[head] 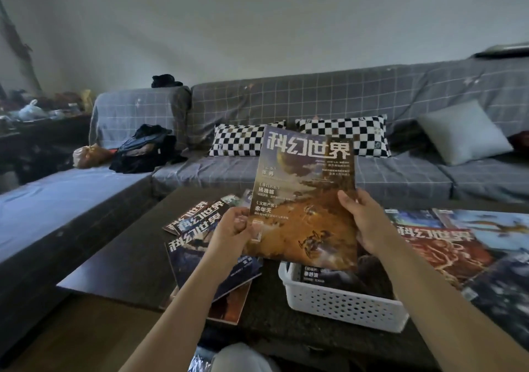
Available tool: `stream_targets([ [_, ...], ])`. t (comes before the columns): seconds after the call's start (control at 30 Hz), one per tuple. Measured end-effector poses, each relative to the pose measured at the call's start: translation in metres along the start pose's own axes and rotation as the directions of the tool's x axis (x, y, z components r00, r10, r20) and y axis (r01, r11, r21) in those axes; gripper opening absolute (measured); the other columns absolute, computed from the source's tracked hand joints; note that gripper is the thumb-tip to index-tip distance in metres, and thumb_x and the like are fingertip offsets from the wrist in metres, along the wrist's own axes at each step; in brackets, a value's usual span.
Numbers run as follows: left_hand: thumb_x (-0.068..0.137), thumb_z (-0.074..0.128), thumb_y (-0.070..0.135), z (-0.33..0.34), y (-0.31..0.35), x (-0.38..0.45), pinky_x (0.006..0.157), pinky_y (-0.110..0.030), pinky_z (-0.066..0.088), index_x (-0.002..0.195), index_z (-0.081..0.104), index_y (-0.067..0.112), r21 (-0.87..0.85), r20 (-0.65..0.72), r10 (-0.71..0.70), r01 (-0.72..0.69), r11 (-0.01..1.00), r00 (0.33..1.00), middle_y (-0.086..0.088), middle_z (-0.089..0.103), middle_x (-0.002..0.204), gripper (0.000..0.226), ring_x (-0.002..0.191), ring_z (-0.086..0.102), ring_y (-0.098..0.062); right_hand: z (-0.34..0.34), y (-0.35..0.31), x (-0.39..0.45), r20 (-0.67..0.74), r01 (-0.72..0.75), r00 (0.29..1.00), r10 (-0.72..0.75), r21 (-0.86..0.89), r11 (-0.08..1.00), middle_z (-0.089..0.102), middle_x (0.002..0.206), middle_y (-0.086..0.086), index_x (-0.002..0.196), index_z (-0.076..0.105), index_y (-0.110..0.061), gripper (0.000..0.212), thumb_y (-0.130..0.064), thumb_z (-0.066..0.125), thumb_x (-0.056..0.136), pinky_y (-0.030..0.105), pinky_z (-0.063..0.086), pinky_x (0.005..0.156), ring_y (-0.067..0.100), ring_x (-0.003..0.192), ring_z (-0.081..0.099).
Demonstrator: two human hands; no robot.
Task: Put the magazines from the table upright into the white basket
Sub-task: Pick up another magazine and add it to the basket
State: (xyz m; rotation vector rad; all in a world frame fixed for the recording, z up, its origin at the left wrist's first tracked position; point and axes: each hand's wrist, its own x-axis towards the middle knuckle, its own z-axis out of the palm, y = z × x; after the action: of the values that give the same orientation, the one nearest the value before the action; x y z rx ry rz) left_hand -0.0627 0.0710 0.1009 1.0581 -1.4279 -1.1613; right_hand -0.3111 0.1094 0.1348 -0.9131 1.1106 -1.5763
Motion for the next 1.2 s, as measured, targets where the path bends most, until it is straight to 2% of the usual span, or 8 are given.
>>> stream_targets([
  [0.17, 0.090, 0.059, 0.001, 0.056, 0.001, 0.013, 0.076, -0.040, 0.057, 0.115, 0.057, 0.010, 0.031, 0.151, -0.036, 0.032, 0.999, 0.988, -0.010, 0.072, 0.106, 0.027, 0.096, 0.070, -0.026, -0.052, -0.006, -0.002, -0.134, 0.016, 0.991, -0.014, 0.012, 1.000, 0.068, 0.107, 0.007, 0.104, 0.058, -0.029, 0.014, -0.021, 0.055, 0.093, 0.048, 0.052, 0.083, 0.028, 0.096, 0.064],
  [0.33, 0.091, 0.062, 0.012, 0.104, 0.005, 0.038, 0.087, -0.047, 0.056, 0.117, 0.064, 0.011, 0.019, 0.091, -0.041, 0.039, 0.999, 0.995, -0.007, 0.074, 0.102, 0.025, 0.094, 0.071, -0.025, -0.079, 0.003, -0.005, -0.210, -0.010, 0.978, 0.004, -0.030, 1.000, 0.070, 0.101, 0.005, 0.101, 0.061, -0.030, 0.014, -0.021, 0.055, 0.093, 0.039, 0.056, 0.067, 0.028, 0.093, 0.067],
  [0.53, 0.085, 0.070, 0.024, 0.128, 0.003, 0.058, 0.089, -0.048, 0.055, 0.096, 0.065, 0.019, -0.034, -0.062, -0.098, 0.096, 0.995, 0.993, -0.005, 0.074, 0.096, 0.013, 0.093, 0.070, -0.026, -0.095, 0.012, 0.005, -0.244, -0.021, 0.969, -0.031, -0.208, 0.978, 0.068, 0.109, 0.002, 0.098, 0.061, -0.034, 0.009, -0.034, 0.056, 0.091, 0.053, 0.047, 0.094, 0.028, 0.102, 0.063],
  [0.67, 0.085, 0.070, 0.027, 0.132, -0.011, 0.057, 0.079, -0.036, 0.056, 0.092, 0.068, 0.016, 0.137, -0.098, -0.060, 0.073, 0.988, 0.993, 0.001, 0.073, 0.087, 0.013, 0.083, 0.069, -0.018, -0.100, 0.030, 0.008, -0.260, -0.021, 0.962, -0.081, -0.366, 0.930, 0.065, 0.113, -0.001, 0.112, 0.060, -0.028, 0.022, -0.035, 0.055, 0.092, 0.049, 0.045, 0.097, 0.024, 0.107, 0.060],
  [0.77, 0.084, 0.071, 0.027, 0.135, -0.026, 0.054, 0.067, -0.025, 0.049, 0.087, 0.069, 0.017, 0.261, -0.123, -0.029, 0.061, 0.963, 0.992, 0.001, 0.072, 0.082, 0.011, 0.075, 0.065, -0.012, -0.104, 0.048, 0.007, -0.276, -0.053, 0.955, -0.110, -0.523, 0.851, 0.064, 0.104, -0.004, 0.110, 0.059, -0.024, 0.020, -0.032, 0.055, 0.092, 0.031, 0.047, 0.080, 0.021, 0.101, 0.059],
  [0.93, 0.083, 0.073, 0.023, 0.135, -0.045, 0.050, 0.056, -0.013, 0.038, 0.099, 0.072, 0.017, 0.364, -0.168, -0.031, 0.091, 0.927, 0.985, 0.011, 0.066, 0.076, 0.017, 0.069, 0.057, 0.000, -0.101, 0.067, 0.010, -0.330, -0.082, 0.921, -0.209, -0.686, 0.723, 0.062, 0.087, -0.008, 0.107, 0.057, -0.019, 0.020, -0.021, 0.063, 0.088, 0.020, 0.040, 0.056, 0.004, 0.074, 0.055],
  [1.03, 0.084, 0.072, 0.014, 0.135, -0.049, 0.049, 0.050, -0.004, 0.039, 0.112, 0.071, 0.015, 0.398, -0.151, 0.014, 0.048, 0.916, 0.988, 0.021, 0.060, 0.071, 0.028, 0.066, 0.056, 0.004, -0.101, 0.071, 0.013, -0.368, -0.074, 0.888, -0.277, -0.706, 0.704, 0.058, 0.086, -0.012, 0.115, 0.056, -0.018, 0.030, -0.016, 0.064, 0.086, 0.015, 0.035, 0.052, -0.002, 0.070, 0.050],
  [1.2, 0.083, 0.073, 0.011, 0.138, -0.049, 0.052, 0.048, 0.000, 0.038, 0.111, 0.072, 0.013, 0.393, -0.164, 0.013, 0.053, 0.918, 0.986, 0.026, 0.057, 0.067, 0.028, 0.064, 0.055, 0.007, -0.100, 0.073, 0.016, -0.386, -0.076, 0.865, -0.320, -0.733, 0.676, 0.062, 0.092, -0.006, 0.116, 0.058, -0.015, 0.029, -0.011, 0.062, 0.088, 0.013, 0.035, 0.052, 0.000, 0.069, 0.050],
])
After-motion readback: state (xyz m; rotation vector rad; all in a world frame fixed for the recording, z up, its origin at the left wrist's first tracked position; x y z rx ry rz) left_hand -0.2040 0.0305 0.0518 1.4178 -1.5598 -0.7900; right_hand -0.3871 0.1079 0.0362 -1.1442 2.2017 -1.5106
